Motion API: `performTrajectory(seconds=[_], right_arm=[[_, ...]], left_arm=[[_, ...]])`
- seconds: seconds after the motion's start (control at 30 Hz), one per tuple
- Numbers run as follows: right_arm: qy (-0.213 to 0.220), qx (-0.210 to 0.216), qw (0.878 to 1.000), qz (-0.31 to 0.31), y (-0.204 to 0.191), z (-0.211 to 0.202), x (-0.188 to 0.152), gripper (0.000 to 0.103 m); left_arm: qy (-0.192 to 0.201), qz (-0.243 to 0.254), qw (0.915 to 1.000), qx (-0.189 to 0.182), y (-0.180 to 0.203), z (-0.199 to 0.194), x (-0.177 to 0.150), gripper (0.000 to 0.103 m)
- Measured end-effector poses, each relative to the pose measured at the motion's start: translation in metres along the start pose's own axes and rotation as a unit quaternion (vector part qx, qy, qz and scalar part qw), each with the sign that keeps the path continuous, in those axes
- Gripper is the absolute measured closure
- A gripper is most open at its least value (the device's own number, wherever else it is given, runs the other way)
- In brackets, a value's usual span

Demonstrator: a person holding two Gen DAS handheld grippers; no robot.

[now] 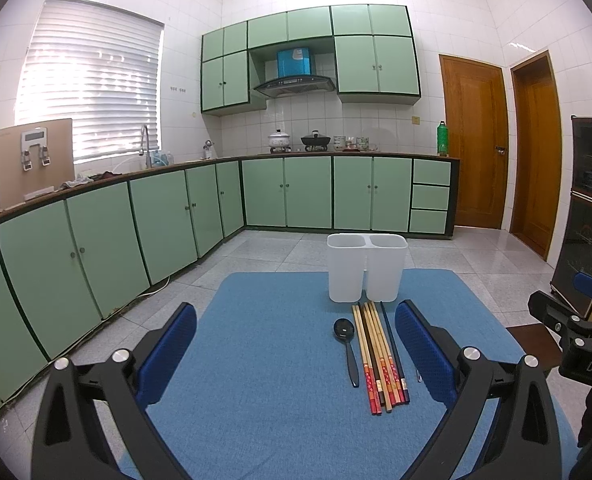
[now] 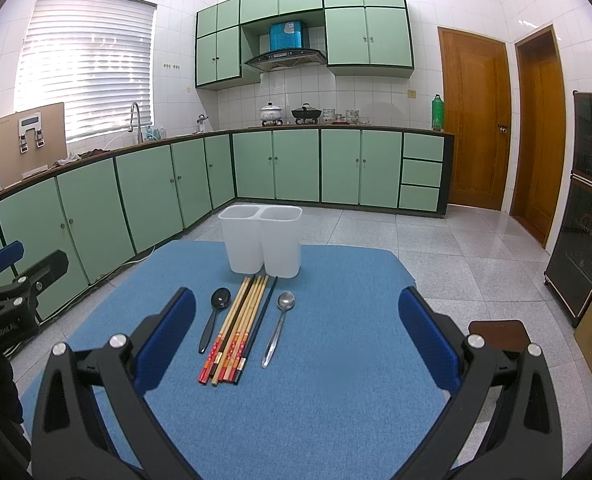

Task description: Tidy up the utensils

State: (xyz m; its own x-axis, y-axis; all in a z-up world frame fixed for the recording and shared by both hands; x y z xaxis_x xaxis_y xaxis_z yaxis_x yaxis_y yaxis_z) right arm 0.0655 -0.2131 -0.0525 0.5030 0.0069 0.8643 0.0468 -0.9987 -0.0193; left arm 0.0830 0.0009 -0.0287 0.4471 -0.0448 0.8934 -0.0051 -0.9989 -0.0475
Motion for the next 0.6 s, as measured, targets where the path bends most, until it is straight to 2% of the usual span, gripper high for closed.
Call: performTrajectory(seconds=[0.6], right_arm=[[-0.008, 0.000, 1.000, -0.001, -0.001, 0.011, -0.002, 0.005]], left_arm=[[-0.007, -0.002, 1.0000, 0.001, -0.003, 0.008, 0.000, 0.006]])
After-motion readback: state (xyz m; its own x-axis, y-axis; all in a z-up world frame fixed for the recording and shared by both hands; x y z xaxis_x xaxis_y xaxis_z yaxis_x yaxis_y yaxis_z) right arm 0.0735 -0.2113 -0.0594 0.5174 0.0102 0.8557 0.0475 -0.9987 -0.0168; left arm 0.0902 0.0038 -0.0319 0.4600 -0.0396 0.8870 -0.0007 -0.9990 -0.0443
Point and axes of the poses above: each gripper's, at about its wrist camera, not at the fingertips, and z roughly the way its jaws point, y to its right, x to its top, the point moved 9 cm from there along z, roughly the way its jaws point, and after that the axes turned 7 degrees about -y, right-handed, at the moved point
